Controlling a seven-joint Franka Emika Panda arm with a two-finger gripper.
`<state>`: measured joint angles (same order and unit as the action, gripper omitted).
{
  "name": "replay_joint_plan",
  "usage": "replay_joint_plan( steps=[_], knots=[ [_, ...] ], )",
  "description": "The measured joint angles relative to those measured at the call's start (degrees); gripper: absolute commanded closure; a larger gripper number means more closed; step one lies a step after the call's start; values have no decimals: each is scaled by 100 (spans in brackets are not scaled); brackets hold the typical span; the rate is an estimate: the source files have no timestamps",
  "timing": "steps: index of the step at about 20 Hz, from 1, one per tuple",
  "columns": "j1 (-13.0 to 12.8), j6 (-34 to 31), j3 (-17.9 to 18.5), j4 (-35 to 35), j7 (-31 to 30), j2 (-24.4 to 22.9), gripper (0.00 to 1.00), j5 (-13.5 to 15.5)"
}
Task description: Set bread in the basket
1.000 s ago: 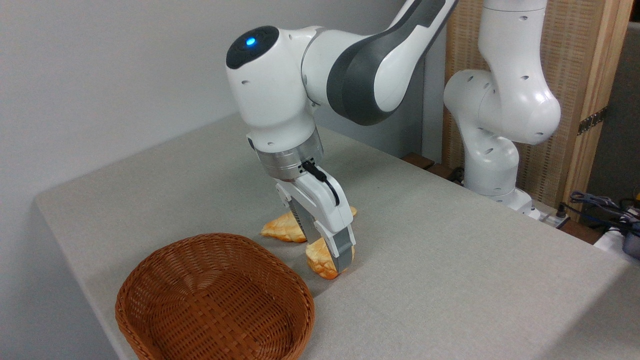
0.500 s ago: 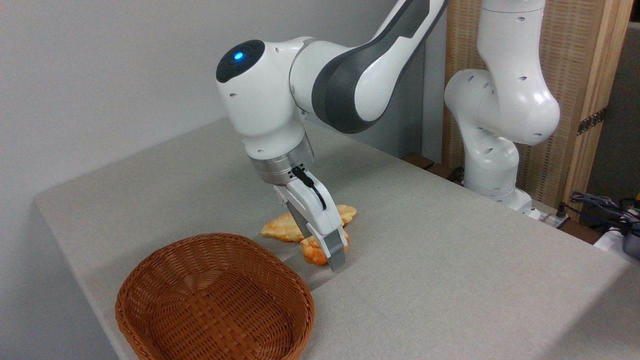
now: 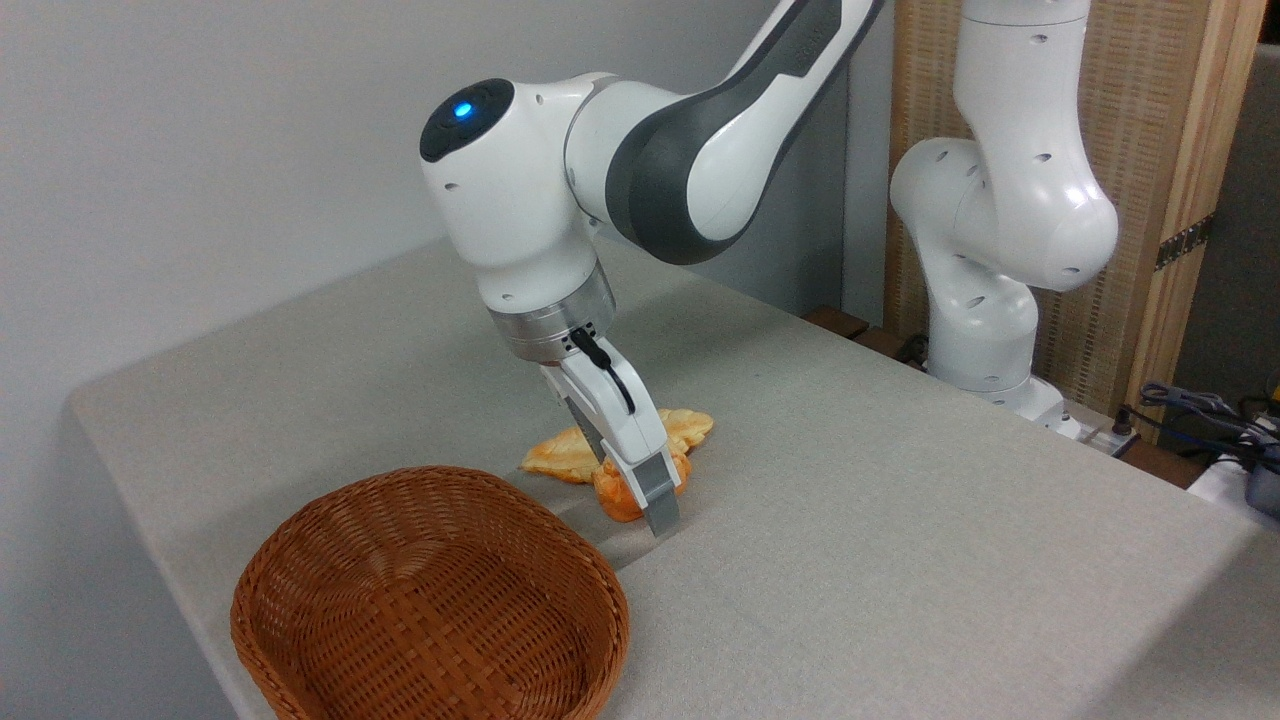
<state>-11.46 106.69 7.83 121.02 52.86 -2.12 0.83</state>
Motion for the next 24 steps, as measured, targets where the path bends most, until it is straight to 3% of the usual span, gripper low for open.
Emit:
replay_joint_plan(
  steps=[13, 22, 24],
  knots=[
    [-16, 3, 0, -119, 0, -68, 63, 17],
    [-10, -18, 35, -901, 0, -250, 63, 494],
    [-8, 301, 44, -971, 0, -239, 56, 574]
  ],
)
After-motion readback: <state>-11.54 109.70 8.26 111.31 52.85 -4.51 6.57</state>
